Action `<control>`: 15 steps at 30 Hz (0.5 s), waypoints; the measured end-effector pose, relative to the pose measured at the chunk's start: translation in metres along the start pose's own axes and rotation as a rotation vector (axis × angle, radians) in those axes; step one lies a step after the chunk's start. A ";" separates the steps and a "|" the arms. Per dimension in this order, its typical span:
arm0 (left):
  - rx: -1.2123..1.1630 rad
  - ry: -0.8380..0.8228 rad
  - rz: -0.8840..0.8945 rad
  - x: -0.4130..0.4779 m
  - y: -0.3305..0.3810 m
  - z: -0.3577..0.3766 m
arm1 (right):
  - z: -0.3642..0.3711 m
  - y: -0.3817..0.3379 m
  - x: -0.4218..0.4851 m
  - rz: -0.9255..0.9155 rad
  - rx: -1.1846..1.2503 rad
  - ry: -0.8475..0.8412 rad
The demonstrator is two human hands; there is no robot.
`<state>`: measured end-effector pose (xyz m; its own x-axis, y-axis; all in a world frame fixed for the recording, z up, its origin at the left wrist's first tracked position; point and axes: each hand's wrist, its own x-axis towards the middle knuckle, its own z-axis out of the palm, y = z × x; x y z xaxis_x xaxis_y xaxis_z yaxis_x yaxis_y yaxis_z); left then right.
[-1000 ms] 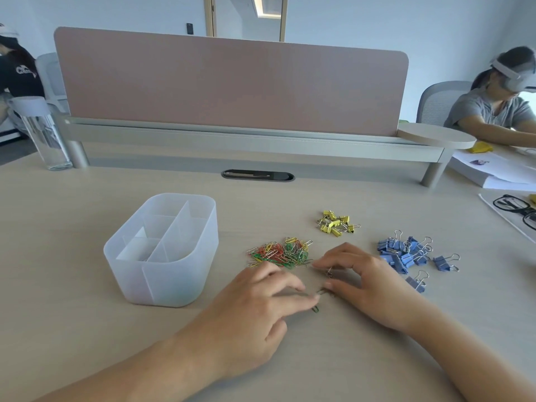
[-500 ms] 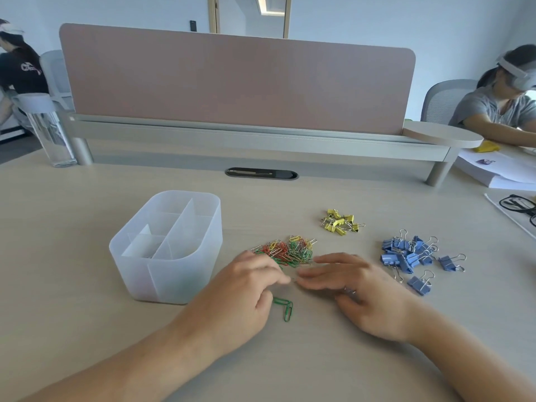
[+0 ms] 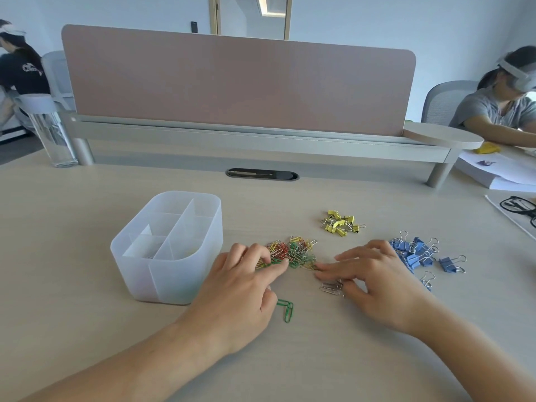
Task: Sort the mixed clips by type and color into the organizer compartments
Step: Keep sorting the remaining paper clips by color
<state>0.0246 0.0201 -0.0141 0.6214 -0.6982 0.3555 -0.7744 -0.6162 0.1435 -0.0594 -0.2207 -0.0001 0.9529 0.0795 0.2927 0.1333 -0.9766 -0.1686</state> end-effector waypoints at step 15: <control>-0.027 -0.027 0.060 0.010 0.007 0.002 | 0.005 0.004 0.002 0.053 -0.011 0.179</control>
<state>0.0252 0.0084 -0.0114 0.5767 -0.7431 0.3394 -0.8129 -0.5634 0.1477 -0.0556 -0.2229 -0.0053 0.8946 -0.0080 0.4469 0.0801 -0.9808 -0.1779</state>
